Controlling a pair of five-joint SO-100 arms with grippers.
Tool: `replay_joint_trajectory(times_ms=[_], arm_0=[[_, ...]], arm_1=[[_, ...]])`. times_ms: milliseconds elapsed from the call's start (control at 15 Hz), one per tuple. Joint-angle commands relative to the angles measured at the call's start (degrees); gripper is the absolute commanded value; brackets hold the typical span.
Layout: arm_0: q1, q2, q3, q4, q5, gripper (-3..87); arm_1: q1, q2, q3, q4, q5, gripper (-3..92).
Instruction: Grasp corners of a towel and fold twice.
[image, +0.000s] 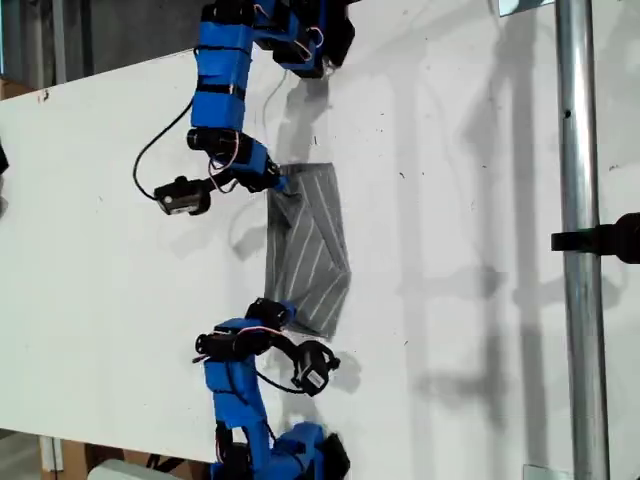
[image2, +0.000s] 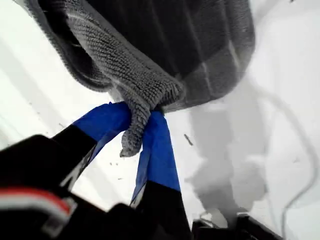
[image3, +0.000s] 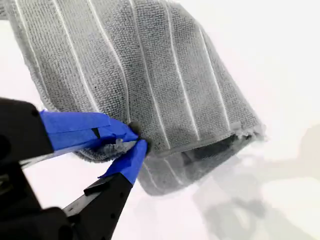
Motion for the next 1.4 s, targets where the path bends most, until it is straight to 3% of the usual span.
replay_joint_trajectory(times_ms=[0, 333, 533, 733, 933, 1200, 1333], arm_0=[[-7.47, 5.36, -0.44, -0.18, 3.52, -1.9], [-14.68, 11.87, 6.77, -3.08, 3.34, -1.9], [-14.77, 19.25, 13.45, -4.04, 4.83, -1.9], [-8.26, 22.15, 22.24, -5.80, 1.67, -1.9], [0.00, 18.90, 31.82, -14.59, -6.15, -1.8], [2.02, 3.34, 27.69, -13.97, -10.90, 1.9], [0.26, 0.26, 27.33, -13.54, -11.87, 10.9]], arm_1=[[6.86, 4.92, -2.64, -1.41, -5.62, -0.2], [14.15, 14.85, -1.49, -0.18, -12.74, -0.2], [9.76, 21.09, 3.16, 1.93, -12.57, -0.2], [0.62, 21.27, 9.58, 1.49, -6.59, -0.2], [-5.19, 20.83, 19.60, -3.52, 2.02, -0.2], [-5.71, 19.16, 28.65, -11.51, 9.14, -0.2], [-5.89, 15.64, 31.82, -16.00, 11.51, -0.2]])
